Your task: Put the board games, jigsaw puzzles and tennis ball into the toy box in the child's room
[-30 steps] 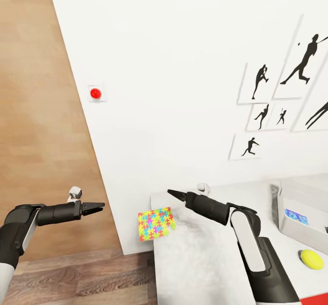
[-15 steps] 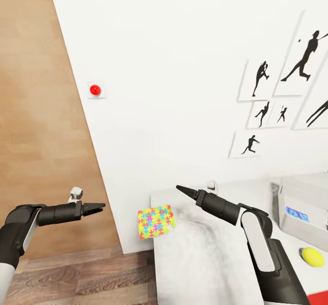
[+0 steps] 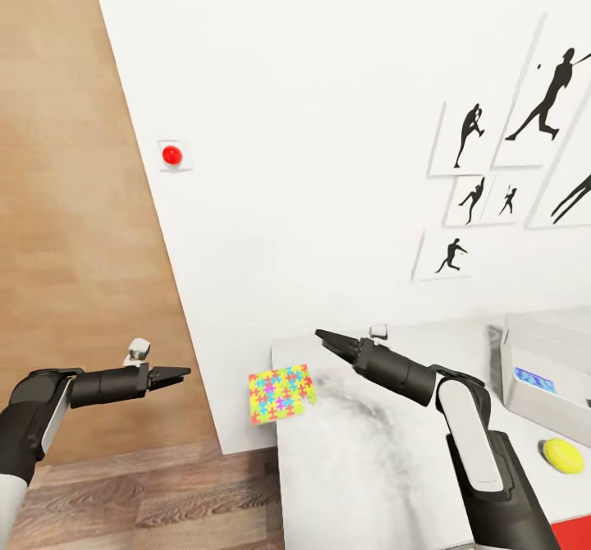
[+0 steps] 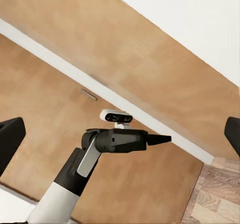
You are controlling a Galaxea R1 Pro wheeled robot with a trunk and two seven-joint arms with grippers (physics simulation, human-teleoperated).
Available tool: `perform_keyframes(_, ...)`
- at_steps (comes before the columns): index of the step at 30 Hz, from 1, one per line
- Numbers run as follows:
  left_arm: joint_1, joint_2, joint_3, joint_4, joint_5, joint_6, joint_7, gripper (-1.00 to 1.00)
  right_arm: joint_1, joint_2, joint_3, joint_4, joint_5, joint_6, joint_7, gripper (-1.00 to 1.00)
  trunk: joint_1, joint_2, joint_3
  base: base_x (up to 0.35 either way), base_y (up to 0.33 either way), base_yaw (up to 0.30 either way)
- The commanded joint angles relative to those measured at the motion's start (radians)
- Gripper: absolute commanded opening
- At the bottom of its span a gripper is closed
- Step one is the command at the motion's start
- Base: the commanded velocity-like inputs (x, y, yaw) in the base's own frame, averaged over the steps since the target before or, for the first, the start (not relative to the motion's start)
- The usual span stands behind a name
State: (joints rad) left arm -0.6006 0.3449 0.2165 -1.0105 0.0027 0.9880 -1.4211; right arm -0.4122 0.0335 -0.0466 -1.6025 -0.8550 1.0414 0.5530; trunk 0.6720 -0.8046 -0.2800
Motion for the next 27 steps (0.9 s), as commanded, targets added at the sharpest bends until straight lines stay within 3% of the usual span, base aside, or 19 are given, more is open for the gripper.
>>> perform_keyframes(1,-0.001,0.000,0.000,0.000,0.000,0.010,0.003,1.00,-0.001,0.000,-0.001,0.000,-0.012,0.006,0.008,1.00,0.004,-0.008,-0.005,-0.002,0.000,0.000)
perform_keyframes(3,-0.001,-0.005,0.000,0.002,0.000,0.010,0.030,1.00,0.006,-0.002,0.003,-0.001,-0.056,0.006,0.007,1.00,0.012,-0.022,-0.011,-0.001,0.000,0.000)
perform_keyframes(7,-0.001,-0.037,0.000,0.021,0.000,0.008,0.119,1.00,0.036,-0.004,0.003,-0.002,-0.094,0.006,0.007,1.00,0.027,-0.050,-0.023,0.000,0.000,0.000)
perform_keyframes(9,-0.001,-0.053,0.000,0.030,0.000,0.007,0.158,1.00,0.041,-0.004,0.003,-0.002,-0.100,0.006,0.007,1.00,0.035,-0.064,-0.030,0.000,0.000,0.000)
perform_keyframes(12,-0.001,-0.103,0.000,0.047,0.000,-0.006,0.289,1.00,0.049,-0.004,0.006,-0.002,-0.108,0.006,0.007,1.00,0.046,-0.085,-0.039,0.000,0.000,0.000)
perform_keyframes(17,-0.002,-0.138,0.001,0.052,0.006,-0.031,0.405,1.00,0.051,-0.004,0.006,-0.002,-0.111,0.006,0.007,1.00,0.065,-0.120,-0.055,0.000,0.000,0.000)
perform_keyframes(27,-0.002,-0.196,0.000,0.066,0.000,-0.070,0.454,1.00,0.052,-0.004,-0.002,-0.002,-0.111,0.006,0.007,1.00,0.104,-0.190,-0.086,0.000,0.000,0.000)
